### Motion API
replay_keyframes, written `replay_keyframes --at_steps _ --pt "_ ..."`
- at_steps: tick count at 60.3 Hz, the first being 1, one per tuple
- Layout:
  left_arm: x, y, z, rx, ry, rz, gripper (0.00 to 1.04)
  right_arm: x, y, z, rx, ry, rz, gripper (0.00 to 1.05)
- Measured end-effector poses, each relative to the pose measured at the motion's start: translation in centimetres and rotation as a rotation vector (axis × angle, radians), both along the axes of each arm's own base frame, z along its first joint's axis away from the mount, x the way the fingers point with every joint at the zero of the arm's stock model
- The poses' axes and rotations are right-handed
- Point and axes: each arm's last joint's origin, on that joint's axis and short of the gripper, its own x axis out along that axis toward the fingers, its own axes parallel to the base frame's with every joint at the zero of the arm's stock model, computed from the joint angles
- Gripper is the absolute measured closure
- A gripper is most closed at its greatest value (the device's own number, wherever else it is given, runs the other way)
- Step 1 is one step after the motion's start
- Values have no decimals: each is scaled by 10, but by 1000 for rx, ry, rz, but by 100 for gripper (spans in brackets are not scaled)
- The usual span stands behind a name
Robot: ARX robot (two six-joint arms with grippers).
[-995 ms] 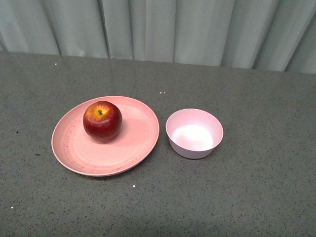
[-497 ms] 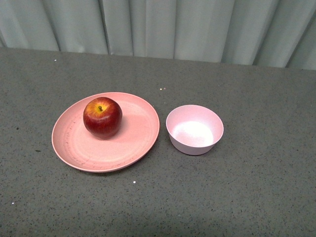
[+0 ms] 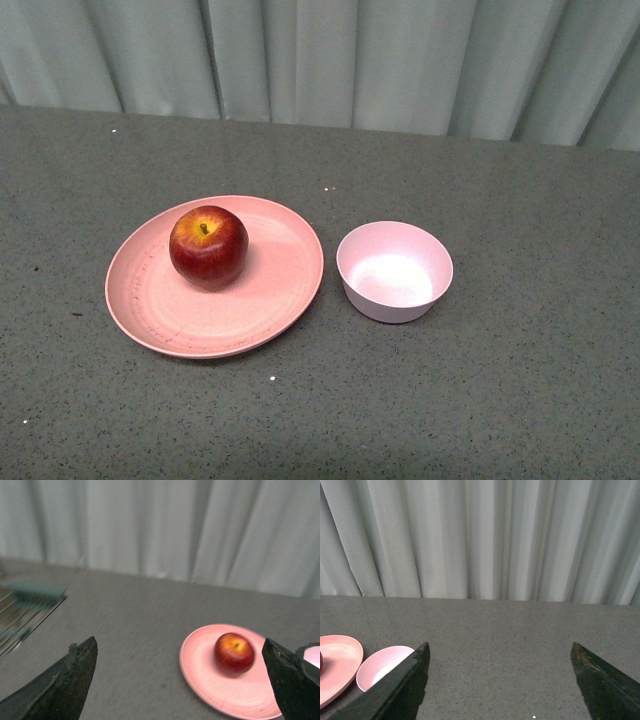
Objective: Move apple from plate to bowl
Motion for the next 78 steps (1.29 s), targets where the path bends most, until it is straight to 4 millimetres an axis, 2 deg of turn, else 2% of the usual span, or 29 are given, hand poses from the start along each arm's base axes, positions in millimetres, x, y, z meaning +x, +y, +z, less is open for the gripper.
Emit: replay_keyframes --at_steps 3,6,15,23,30,37,48,55,65,78 --pt "2 0 -5 -17 54 106 7 0 0 0 1 0 0 8" --pt "5 1 -8 -16 93 159 7 0 0 0 1 0 -2 9" --pt "19 0 -5 -36 107 135 7 0 0 0 0 1 0 9" --pt "45 -4 4 -59 90 64 7 0 0 0 0 1 0 9" --pt "77 -11 4 -93 121 0 7 0 0 0 0 1 0 9" --pt "114 -21 -7 -109 178 -58 7 0 0 0 1 1 0 9" --pt "167 -41 -41 -93 345 -91 7 0 0 0 0 1 0 9" --pt "190 -57 -56 -72 427 -129 7 0 0 0 1 1 0 9" --pt "226 -82 -65 -61 475 -163 7 0 0 0 0 1 0 9" --pt "247 -99 -72 -50 492 -196 7 0 0 0 0 1 0 9"
